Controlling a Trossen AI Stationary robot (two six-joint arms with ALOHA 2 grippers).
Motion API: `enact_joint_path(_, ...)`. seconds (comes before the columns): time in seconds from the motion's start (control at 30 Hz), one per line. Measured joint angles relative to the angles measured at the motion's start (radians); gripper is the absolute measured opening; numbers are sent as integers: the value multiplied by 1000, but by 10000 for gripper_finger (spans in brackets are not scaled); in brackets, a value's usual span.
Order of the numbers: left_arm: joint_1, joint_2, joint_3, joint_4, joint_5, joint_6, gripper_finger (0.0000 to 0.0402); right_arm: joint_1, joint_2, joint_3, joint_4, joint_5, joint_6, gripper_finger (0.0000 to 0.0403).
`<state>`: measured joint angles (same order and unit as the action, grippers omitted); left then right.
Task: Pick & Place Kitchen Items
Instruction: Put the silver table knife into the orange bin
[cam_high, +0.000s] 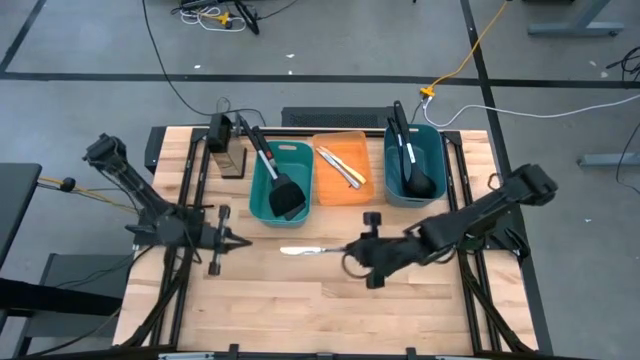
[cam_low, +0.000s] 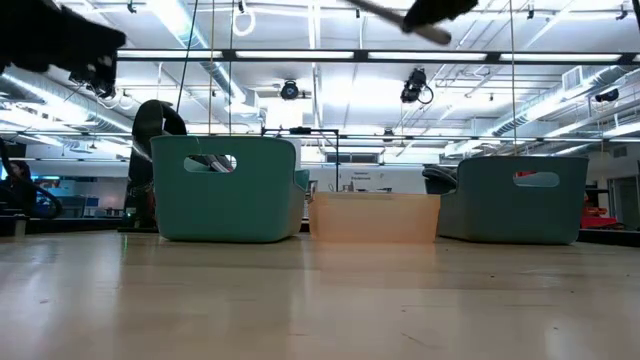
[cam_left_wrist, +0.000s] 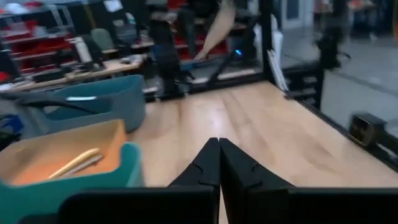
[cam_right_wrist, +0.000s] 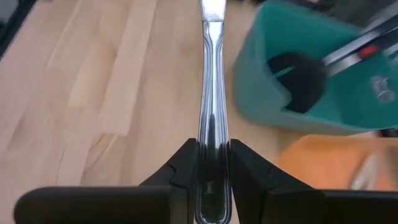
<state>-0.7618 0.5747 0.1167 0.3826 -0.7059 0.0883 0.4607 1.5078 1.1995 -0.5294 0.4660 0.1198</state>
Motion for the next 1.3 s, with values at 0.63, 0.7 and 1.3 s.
enact_joint_path(0.63,59,-128,-50,-63,42,-85,7,0,-953,-908,936,149,-235,71)
enact_joint_path(0.7,59,-128,-49,-63,42,-85,6,0,-1048,-998,1009,146,-259,71)
enact_joint_path(1.3,59,-128,-49,-61,-26,-85,6,-17,-1080,-901,886,225,-245,71)
